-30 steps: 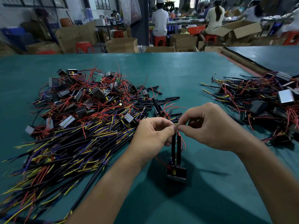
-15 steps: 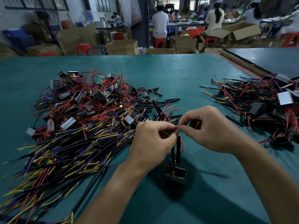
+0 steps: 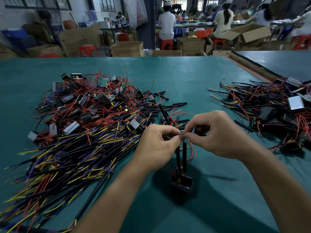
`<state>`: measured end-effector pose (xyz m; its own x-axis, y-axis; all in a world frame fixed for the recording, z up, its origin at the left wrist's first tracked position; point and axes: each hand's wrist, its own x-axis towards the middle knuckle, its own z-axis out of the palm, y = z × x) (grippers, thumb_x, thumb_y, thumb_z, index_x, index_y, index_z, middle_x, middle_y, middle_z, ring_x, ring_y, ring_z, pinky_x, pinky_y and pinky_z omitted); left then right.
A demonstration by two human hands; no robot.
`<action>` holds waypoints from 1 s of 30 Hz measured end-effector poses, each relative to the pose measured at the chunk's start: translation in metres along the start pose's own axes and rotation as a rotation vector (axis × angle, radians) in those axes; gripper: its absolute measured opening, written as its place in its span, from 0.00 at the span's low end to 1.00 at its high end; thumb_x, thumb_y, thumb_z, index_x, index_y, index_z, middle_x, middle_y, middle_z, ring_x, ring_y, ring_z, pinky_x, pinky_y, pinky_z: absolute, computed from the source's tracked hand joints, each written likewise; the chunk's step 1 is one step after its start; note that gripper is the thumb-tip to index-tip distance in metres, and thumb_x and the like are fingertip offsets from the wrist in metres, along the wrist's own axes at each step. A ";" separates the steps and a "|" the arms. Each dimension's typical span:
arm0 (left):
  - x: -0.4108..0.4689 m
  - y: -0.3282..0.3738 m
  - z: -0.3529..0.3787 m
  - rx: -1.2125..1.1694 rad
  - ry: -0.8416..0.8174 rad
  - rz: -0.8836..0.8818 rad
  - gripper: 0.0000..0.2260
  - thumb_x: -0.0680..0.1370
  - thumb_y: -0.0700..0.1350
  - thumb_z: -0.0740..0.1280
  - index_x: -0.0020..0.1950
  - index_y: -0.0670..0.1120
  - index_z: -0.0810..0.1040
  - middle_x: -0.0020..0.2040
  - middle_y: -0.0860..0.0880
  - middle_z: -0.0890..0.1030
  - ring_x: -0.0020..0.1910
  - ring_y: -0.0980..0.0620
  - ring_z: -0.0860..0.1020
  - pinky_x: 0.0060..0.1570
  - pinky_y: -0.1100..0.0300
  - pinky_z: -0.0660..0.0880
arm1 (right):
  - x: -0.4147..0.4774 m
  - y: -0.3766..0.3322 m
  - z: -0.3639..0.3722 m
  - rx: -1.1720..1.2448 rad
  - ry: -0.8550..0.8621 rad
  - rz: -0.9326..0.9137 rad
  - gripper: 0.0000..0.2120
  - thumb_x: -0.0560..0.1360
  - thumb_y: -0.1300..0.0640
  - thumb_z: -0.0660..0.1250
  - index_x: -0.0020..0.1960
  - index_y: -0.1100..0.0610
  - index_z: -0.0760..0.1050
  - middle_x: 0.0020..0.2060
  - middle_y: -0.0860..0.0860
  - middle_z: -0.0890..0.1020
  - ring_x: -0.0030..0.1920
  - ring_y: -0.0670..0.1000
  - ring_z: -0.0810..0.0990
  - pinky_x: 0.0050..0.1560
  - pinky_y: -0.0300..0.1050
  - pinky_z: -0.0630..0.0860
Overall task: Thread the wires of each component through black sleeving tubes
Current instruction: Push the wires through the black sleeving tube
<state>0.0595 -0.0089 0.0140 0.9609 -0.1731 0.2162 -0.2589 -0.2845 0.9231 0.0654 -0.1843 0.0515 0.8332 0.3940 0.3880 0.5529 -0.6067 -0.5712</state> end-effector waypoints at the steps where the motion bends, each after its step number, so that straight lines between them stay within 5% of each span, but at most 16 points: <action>1: 0.001 0.000 -0.001 -0.055 -0.016 -0.040 0.09 0.75 0.37 0.70 0.37 0.46 0.83 0.28 0.49 0.76 0.27 0.53 0.71 0.30 0.58 0.69 | 0.000 -0.001 0.000 0.000 0.000 -0.012 0.08 0.70 0.61 0.74 0.36 0.50 0.82 0.27 0.47 0.79 0.28 0.47 0.75 0.32 0.44 0.74; 5: 0.000 0.003 -0.001 -0.203 -0.040 -0.123 0.10 0.76 0.35 0.69 0.35 0.44 0.82 0.30 0.43 0.77 0.27 0.52 0.73 0.30 0.61 0.72 | -0.001 -0.001 -0.001 0.009 -0.023 -0.057 0.06 0.71 0.59 0.74 0.37 0.50 0.83 0.30 0.48 0.81 0.30 0.50 0.76 0.34 0.49 0.74; 10: -0.002 0.006 0.001 -0.082 0.020 0.021 0.05 0.72 0.43 0.71 0.37 0.45 0.83 0.31 0.45 0.80 0.31 0.52 0.75 0.36 0.49 0.77 | 0.002 0.008 -0.005 0.296 -0.047 0.098 0.08 0.73 0.62 0.71 0.36 0.55 0.84 0.24 0.48 0.75 0.27 0.46 0.68 0.28 0.42 0.63; 15: -0.008 0.008 0.002 0.092 0.065 0.173 0.06 0.72 0.47 0.68 0.38 0.47 0.83 0.26 0.55 0.75 0.27 0.58 0.69 0.30 0.65 0.65 | 0.001 0.009 -0.009 0.410 -0.099 0.143 0.08 0.66 0.52 0.76 0.37 0.57 0.85 0.26 0.50 0.79 0.30 0.45 0.70 0.30 0.41 0.65; 21: -0.009 0.008 -0.001 0.140 0.059 0.219 0.05 0.73 0.45 0.68 0.39 0.46 0.83 0.26 0.57 0.74 0.25 0.61 0.68 0.28 0.68 0.64 | 0.002 0.007 -0.007 0.338 -0.115 0.095 0.13 0.66 0.47 0.74 0.38 0.58 0.84 0.31 0.61 0.81 0.32 0.47 0.71 0.34 0.46 0.68; 25: -0.008 0.007 -0.001 0.117 0.012 0.151 0.05 0.74 0.43 0.69 0.39 0.46 0.82 0.25 0.57 0.73 0.24 0.61 0.67 0.27 0.70 0.63 | 0.000 0.007 -0.007 0.193 -0.139 0.066 0.10 0.71 0.49 0.74 0.36 0.55 0.82 0.24 0.48 0.76 0.27 0.43 0.68 0.28 0.40 0.66; 30: -0.005 0.004 -0.002 -0.045 -0.055 0.022 0.06 0.75 0.37 0.70 0.39 0.43 0.83 0.30 0.52 0.78 0.29 0.57 0.71 0.31 0.61 0.68 | -0.003 0.003 -0.007 0.018 -0.157 0.039 0.11 0.73 0.48 0.71 0.34 0.49 0.77 0.23 0.45 0.74 0.25 0.45 0.66 0.28 0.42 0.66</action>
<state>0.0542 -0.0070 0.0178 0.9480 -0.2303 0.2198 -0.2738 -0.2376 0.9320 0.0646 -0.1921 0.0538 0.8445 0.4745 0.2483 0.5192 -0.6119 -0.5966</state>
